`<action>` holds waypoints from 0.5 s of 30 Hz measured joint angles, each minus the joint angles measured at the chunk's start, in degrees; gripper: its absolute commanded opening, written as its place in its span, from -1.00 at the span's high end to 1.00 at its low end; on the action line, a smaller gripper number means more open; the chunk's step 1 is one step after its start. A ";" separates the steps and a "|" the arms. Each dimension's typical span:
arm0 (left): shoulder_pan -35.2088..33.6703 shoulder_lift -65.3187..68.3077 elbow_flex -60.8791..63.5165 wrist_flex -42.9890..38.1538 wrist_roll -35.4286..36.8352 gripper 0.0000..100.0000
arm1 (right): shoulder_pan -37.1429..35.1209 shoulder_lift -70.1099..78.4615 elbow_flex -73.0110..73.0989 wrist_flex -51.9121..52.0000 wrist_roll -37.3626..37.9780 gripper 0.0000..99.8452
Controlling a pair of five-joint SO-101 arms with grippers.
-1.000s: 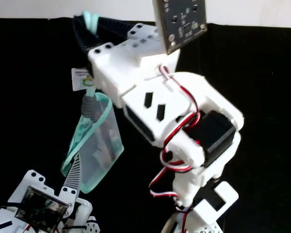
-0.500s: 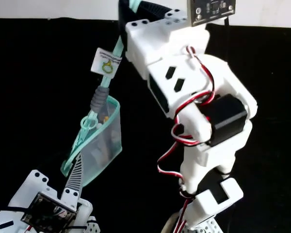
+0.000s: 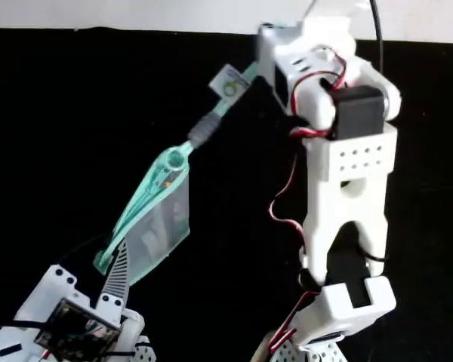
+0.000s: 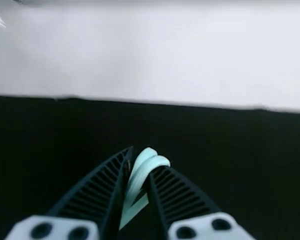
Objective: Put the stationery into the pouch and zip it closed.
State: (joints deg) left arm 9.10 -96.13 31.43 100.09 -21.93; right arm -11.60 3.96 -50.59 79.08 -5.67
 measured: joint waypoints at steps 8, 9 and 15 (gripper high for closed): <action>0.00 0.00 0.00 0.00 0.00 0.99 | 6.42 -0.09 11.34 -7.82 -0.09 0.99; 0.00 0.00 0.00 0.00 0.00 0.99 | 6.95 -0.09 13.27 -8.79 -0.09 0.99; 0.09 0.09 0.00 -0.09 0.00 0.99 | 9.85 -0.26 27.52 -14.95 -0.09 0.99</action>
State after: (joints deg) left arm 9.19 -96.04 31.43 100.00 -21.93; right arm -1.76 3.69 -23.08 64.13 -5.76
